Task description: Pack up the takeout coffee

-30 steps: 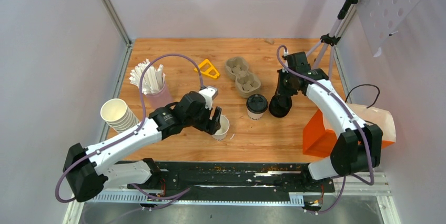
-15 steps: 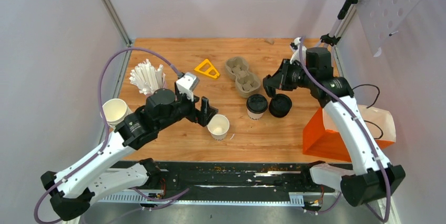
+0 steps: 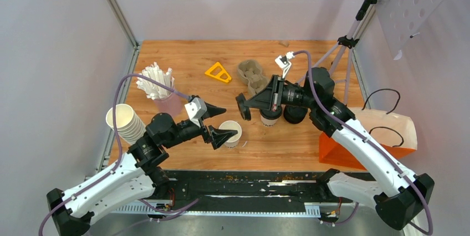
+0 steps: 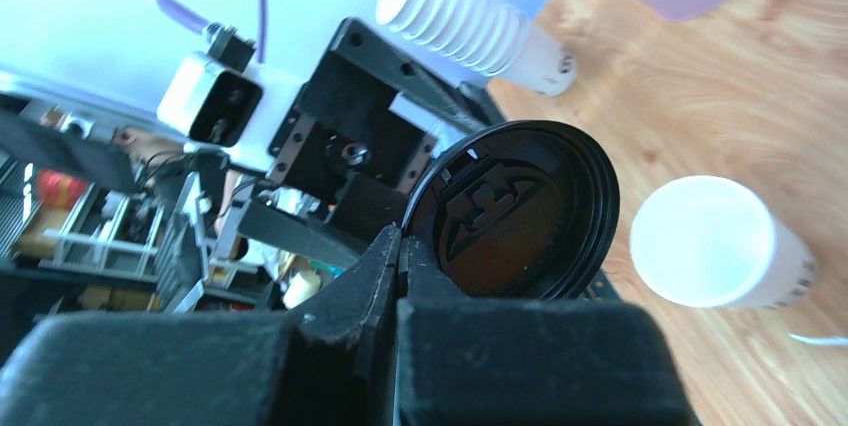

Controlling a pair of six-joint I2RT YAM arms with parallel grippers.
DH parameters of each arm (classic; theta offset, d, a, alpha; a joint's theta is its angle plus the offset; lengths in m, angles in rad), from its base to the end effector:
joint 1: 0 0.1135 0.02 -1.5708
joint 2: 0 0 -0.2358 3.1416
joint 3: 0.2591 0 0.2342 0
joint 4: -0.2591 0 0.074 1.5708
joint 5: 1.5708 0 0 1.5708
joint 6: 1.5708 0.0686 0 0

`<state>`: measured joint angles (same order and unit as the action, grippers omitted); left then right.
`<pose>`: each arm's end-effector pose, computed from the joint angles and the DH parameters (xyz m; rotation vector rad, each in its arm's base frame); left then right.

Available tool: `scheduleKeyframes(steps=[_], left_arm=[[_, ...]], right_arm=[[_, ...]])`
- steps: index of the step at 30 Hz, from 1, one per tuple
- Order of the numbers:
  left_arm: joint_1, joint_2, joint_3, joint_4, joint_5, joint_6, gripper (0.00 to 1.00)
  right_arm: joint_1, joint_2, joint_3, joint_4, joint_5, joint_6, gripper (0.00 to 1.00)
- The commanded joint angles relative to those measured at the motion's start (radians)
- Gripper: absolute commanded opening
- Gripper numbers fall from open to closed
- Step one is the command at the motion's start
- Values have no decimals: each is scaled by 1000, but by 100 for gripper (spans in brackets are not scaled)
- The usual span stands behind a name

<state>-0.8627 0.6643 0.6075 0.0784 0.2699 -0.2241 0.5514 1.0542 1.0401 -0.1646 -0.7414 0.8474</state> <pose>0.1187 -0.1667 0.3090 0.7288 1.4814 -1.0541 0.1915 0.1722 0.3532 -0.3335 1.9903 1.6033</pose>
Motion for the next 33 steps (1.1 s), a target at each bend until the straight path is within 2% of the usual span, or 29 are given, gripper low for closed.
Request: scheduleKeyframes(steps=[1, 4, 10, 24, 33], left_arm=[[2, -38, -6, 147, 26, 94, 100], [1, -59, -10, 130, -27, 109, 100], [2, -75, -40, 200, 22, 71, 100], [2, -14, -18, 178, -5, 74, 100], [2, -25, -4, 145, -43, 104, 90]], right_arm=[[95, 8, 24, 189, 6, 89, 0], [142, 15, 34, 186, 32, 75, 0], [183, 29, 39, 192, 65, 69, 0], [229, 52, 56, 169, 131, 49, 0], [236, 50, 50, 127, 156, 39, 0]])
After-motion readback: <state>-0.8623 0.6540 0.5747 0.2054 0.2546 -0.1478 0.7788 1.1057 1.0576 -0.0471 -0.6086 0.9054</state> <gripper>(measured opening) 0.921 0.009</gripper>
